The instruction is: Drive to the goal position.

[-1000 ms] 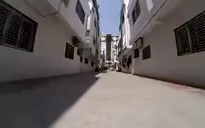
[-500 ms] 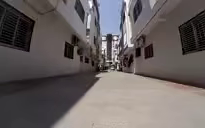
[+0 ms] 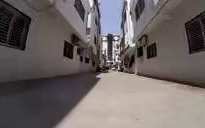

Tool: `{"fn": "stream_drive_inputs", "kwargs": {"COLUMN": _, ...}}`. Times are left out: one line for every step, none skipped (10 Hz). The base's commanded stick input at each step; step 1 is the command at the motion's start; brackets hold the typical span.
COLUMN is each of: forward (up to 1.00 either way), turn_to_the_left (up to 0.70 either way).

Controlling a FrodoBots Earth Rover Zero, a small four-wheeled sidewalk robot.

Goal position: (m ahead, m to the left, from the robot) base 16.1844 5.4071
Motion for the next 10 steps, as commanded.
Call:
{"fn": "stream_drive_inputs", "kwargs": {"forward": 0.85, "turn_to_the_left": 0.00}}
{"fn": "stream_drive_inputs", "kwargs": {"forward": 0.85, "turn_to_the_left": 0.00}}
{"fn": "stream_drive_inputs", "kwargs": {"forward": 0.85, "turn_to_the_left": 0.00}}
{"fn": "stream_drive_inputs", "kwargs": {"forward": 0.85, "turn_to_the_left": 0.00}}
{"fn": "stream_drive_inputs", "kwargs": {"forward": 0.85, "turn_to_the_left": 0.00}}
{"fn": "stream_drive_inputs", "kwargs": {"forward": 0.85, "turn_to_the_left": 0.00}}
{"fn": "stream_drive_inputs", "kwargs": {"forward": 0.85, "turn_to_the_left": 0.00}}
{"fn": "stream_drive_inputs", "kwargs": {"forward": 0.85, "turn_to_the_left": 0.00}}
{"fn": "stream_drive_inputs", "kwargs": {"forward": 0.85, "turn_to_the_left": 0.00}}
{"fn": "stream_drive_inputs", "kwargs": {"forward": 0.85, "turn_to_the_left": 0.00}}
